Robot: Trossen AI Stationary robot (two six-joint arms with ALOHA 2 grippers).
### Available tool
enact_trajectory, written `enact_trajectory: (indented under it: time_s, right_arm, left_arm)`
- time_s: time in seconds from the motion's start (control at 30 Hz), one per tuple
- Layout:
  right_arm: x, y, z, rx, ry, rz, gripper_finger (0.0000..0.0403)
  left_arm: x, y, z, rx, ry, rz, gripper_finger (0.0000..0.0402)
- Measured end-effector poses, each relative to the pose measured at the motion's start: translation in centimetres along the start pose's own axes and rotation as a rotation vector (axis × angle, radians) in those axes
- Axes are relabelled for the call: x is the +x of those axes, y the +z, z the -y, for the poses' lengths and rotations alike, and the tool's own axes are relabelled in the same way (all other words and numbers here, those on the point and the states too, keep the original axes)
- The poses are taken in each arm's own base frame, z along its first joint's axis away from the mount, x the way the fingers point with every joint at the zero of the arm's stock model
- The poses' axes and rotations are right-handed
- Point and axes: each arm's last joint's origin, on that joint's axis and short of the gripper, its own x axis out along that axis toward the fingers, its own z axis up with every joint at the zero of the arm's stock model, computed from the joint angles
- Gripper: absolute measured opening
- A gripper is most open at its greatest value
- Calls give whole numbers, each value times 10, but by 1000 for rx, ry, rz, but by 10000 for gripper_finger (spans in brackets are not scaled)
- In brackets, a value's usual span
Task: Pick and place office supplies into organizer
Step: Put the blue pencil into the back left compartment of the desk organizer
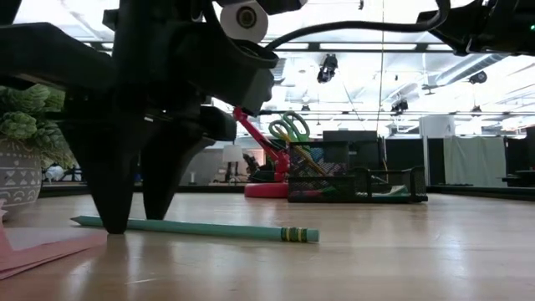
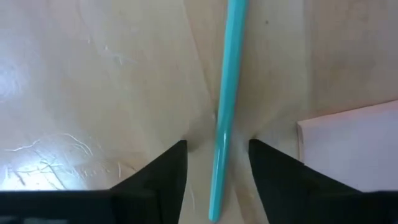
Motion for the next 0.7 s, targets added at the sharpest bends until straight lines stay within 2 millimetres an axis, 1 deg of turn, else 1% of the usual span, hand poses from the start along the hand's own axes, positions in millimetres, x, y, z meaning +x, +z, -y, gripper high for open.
enact_trajectory:
  time_s: [0.2, 0.33, 0.43, 0.5, 0.7]
  right_arm:
    - [0, 0, 0, 3, 0, 0, 100]
    - [0, 0, 0, 3, 0, 0, 100]
    - [0, 0, 0, 3, 0, 0, 100]
    - [0, 0, 0, 3, 0, 0, 100]
    - [0, 0, 0, 3, 0, 0, 100]
  left_arm:
    - [7, -1, -7, -9, -51, -4, 107]
    - [14, -3, -9, 20, -50, -9, 55]
    - [15, -4, -8, 35, -54, -10, 15]
    - [15, -3, -8, 34, -56, -9, 8]
    - [14, -3, -8, 39, -57, 0, 4]
